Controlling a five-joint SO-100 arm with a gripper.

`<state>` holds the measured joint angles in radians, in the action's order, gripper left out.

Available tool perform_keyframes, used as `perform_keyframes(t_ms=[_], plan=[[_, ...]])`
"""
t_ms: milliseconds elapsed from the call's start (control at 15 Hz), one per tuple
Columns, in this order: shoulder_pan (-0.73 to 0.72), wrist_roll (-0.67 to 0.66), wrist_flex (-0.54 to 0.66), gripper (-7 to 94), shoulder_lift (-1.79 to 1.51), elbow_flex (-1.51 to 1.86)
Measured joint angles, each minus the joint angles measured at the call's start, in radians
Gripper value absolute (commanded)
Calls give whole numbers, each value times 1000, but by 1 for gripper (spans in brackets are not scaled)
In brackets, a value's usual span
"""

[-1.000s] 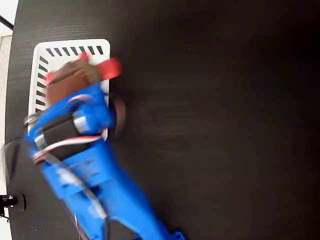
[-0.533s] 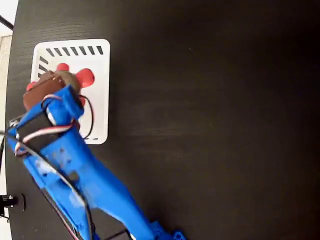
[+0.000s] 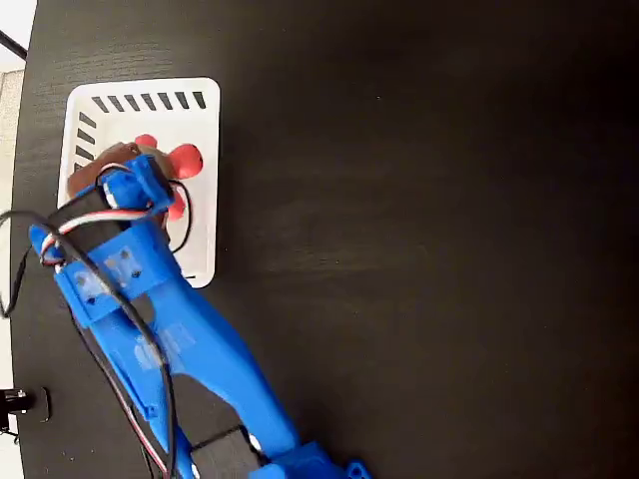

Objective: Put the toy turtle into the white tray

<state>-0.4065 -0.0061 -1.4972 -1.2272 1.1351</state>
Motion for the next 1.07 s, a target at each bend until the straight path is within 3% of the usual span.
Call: perform_keyframes(t_ms=[133,267,400,867,933,1067], plan=[[-5,0,11,10,8,2],[-6,0,21,45,21,2],[-6,0,21,60,23,17],[-17,0,21,61,23,51],[-17,0,21,59,23,51],[-17,0,21,36,20,51]])
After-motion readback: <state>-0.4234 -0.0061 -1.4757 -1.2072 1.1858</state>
